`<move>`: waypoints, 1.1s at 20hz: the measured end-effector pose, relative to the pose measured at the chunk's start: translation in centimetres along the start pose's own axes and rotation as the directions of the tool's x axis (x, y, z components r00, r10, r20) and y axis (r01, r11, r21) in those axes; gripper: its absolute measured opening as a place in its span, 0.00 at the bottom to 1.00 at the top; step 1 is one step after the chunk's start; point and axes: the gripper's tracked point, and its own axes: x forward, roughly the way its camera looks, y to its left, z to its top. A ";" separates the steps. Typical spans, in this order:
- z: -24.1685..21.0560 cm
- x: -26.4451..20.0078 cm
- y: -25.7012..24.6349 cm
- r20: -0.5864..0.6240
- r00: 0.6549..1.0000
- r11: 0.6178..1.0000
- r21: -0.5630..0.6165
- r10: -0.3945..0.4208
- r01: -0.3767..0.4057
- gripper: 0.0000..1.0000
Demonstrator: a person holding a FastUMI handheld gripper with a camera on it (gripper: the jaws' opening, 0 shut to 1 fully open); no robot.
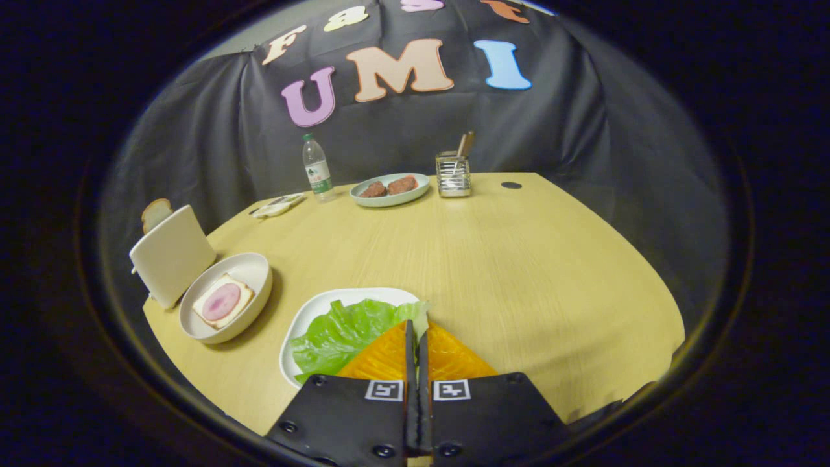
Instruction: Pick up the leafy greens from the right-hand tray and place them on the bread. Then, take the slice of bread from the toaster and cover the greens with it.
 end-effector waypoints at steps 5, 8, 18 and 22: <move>2.2 -1.4 0.3 0.076 0.997 1.000 0.024 0.009 -0.011 0.03; 3.4 -2.6 1.0 0.124 0.992 0.999 0.025 0.020 -0.024 0.03; 7.9 -5.7 7.4 0.261 0.959 0.993 0.006 0.112 -0.117 0.03; 9.0 -6.5 11.7 0.282 0.943 0.984 -0.014 0.175 -0.179 0.03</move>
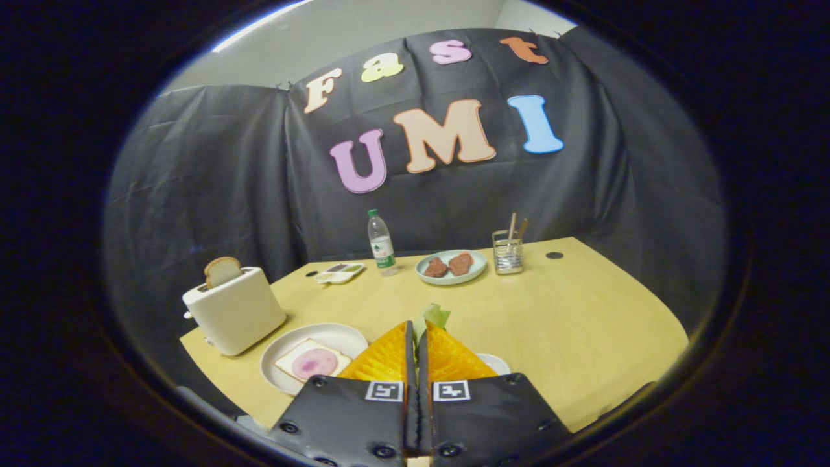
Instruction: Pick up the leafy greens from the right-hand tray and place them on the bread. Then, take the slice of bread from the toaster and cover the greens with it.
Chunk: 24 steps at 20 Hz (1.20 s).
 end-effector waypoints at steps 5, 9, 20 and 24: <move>0.4 1.3 7.7 0.009 0.994 0.994 -0.017 0.106 -0.106 0.03; -0.3 2.6 14.6 -0.017 0.980 0.979 -0.039 0.198 -0.199 0.03; -6.5 7.9 20.6 -0.177 0.966 0.980 -0.038 0.188 -0.198 0.03; -9.2 8.8 17.3 -0.262 0.960 0.988 -0.088 0.098 -0.125 0.03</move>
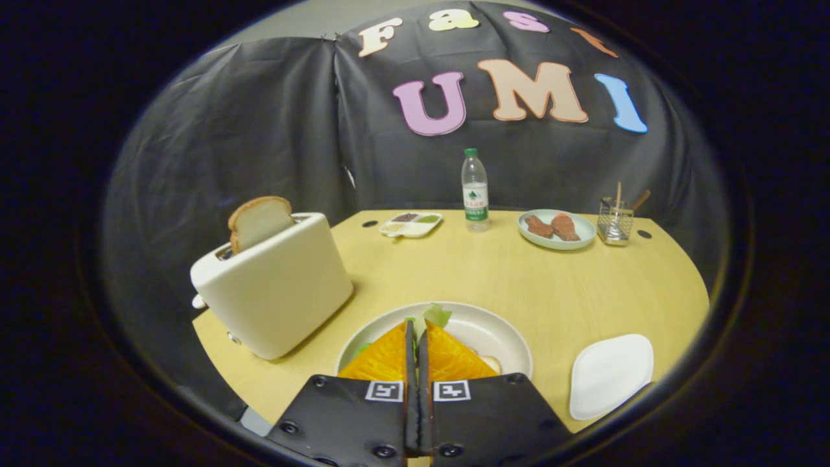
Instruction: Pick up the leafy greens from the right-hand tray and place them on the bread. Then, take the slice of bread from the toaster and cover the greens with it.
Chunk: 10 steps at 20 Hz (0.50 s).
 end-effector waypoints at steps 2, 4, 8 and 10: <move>-1.0 0.2 -0.9 -0.036 0.999 1.000 -0.010 -0.011 0.011 0.03; -2.0 -0.1 -2.1 -0.060 0.998 0.999 -0.035 -0.035 0.033 0.03; -3.4 0.1 -3.6 -0.086 0.993 0.994 -0.077 -0.080 0.074 0.06; -3.6 0.0 -4.5 -0.084 0.991 0.991 -0.091 -0.104 0.096 0.14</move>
